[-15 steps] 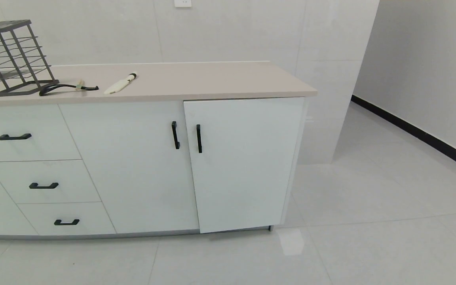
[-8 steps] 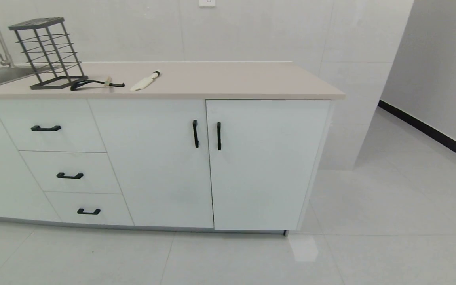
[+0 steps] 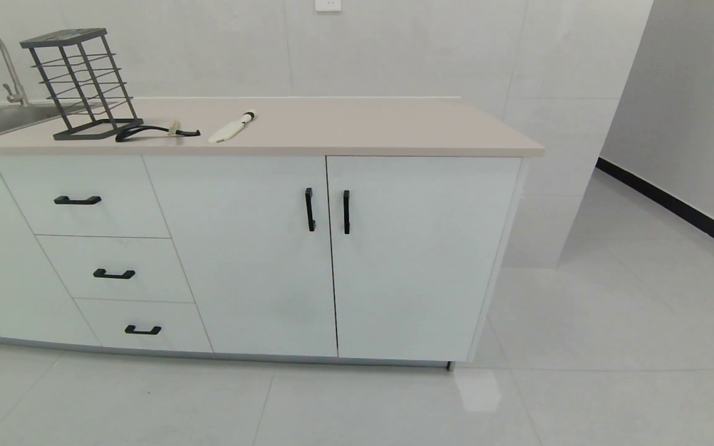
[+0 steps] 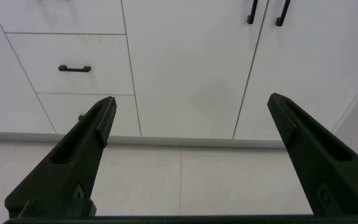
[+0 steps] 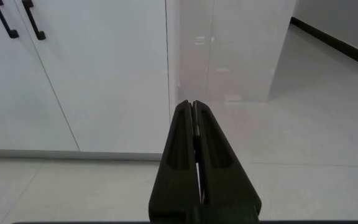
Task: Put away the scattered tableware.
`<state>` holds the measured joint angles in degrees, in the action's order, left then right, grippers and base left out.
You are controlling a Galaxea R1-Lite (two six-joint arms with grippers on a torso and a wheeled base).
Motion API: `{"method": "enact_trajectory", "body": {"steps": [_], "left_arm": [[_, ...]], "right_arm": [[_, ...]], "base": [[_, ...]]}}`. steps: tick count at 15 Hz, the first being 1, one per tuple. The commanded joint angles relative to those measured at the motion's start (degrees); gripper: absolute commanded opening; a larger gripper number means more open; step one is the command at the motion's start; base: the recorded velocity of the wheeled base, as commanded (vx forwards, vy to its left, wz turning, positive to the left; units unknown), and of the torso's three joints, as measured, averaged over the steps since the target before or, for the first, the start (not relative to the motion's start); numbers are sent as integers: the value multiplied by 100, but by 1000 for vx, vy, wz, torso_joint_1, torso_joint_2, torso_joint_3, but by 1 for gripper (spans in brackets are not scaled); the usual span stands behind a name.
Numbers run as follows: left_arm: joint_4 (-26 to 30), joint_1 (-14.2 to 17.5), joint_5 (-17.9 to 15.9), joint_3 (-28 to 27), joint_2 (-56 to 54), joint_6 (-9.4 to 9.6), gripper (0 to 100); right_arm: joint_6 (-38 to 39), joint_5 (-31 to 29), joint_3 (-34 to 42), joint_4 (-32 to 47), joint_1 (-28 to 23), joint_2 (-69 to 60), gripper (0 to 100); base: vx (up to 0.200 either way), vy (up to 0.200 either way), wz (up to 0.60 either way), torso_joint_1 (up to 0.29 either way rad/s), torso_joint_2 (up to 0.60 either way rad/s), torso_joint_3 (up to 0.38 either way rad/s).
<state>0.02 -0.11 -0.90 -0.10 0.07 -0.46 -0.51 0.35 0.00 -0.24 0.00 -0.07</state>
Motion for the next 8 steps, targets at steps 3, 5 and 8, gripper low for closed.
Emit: {"method": "enact_trajectory", "body": {"steps": [3, 5, 8], "left_arm": [[-2, 2, 2, 1, 1, -226, 100], [6, 2, -6, 1, 1, -156, 100], [-2, 2, 2, 1, 1, -270, 100]], "right_arm": [[-2, 0, 0, -2, 0, 7, 0], [-2, 9, 0, -2, 9, 7, 0], [7, 9, 0, -2, 9, 7, 0]], "base": [[0, 0, 0, 0, 0, 0], [200, 0, 0, -2, -2, 5], [200, 0, 0, 6, 1, -1]]}}
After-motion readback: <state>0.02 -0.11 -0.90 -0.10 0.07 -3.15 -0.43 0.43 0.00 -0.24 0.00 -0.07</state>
